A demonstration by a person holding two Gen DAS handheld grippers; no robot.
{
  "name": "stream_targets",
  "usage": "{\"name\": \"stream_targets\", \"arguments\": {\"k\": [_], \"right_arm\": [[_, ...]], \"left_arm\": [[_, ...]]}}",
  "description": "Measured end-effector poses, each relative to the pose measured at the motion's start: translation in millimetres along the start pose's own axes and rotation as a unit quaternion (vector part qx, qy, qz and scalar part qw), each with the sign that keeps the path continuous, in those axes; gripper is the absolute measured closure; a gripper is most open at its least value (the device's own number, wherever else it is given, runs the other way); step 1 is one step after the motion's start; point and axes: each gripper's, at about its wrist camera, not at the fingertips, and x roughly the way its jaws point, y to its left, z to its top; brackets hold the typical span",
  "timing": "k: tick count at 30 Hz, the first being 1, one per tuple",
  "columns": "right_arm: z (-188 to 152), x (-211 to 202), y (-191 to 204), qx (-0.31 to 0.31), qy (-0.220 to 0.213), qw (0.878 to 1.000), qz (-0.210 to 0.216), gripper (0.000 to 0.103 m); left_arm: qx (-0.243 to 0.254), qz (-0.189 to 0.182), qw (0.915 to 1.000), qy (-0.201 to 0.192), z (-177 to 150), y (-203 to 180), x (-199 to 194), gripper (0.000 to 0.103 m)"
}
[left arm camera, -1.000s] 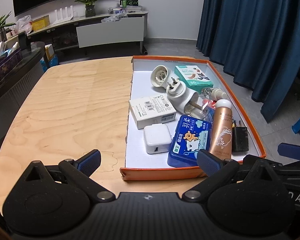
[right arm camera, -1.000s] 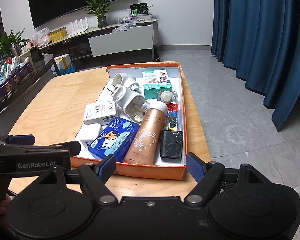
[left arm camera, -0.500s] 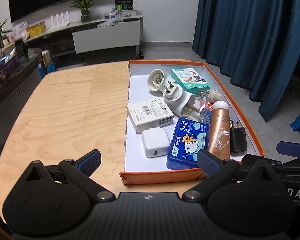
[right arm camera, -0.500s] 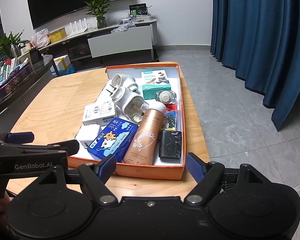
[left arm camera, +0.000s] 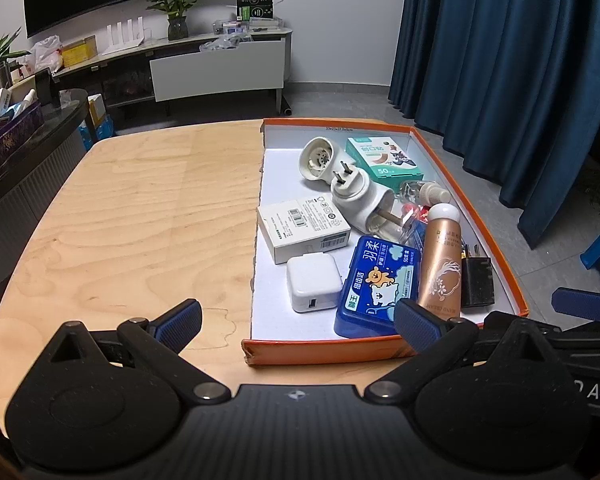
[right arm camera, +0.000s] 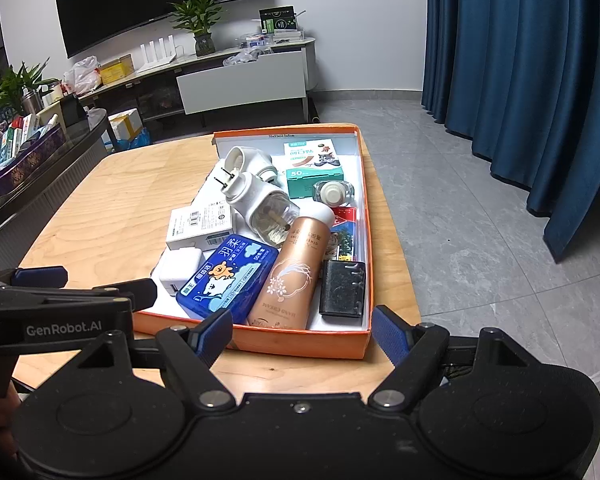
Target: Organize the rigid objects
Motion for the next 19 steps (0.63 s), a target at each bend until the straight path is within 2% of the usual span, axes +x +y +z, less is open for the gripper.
{"name": "stream_targets", "arguments": {"k": [13,19], "right_arm": [[0.2,0.2,0.7,0.0,0.0,1.0,0.0,0.013],[-1.3,1.4,1.1,0.001,-0.001,1.0,-0.001,0.013]], "left_arm": [[-0.001,0.001,1.0,-0.001,-0.3,0.7,-0.3,0.0],[-0.003,-0.006,0.9998,-0.017,-1.4,2.4,-2.9,0.0]]}}
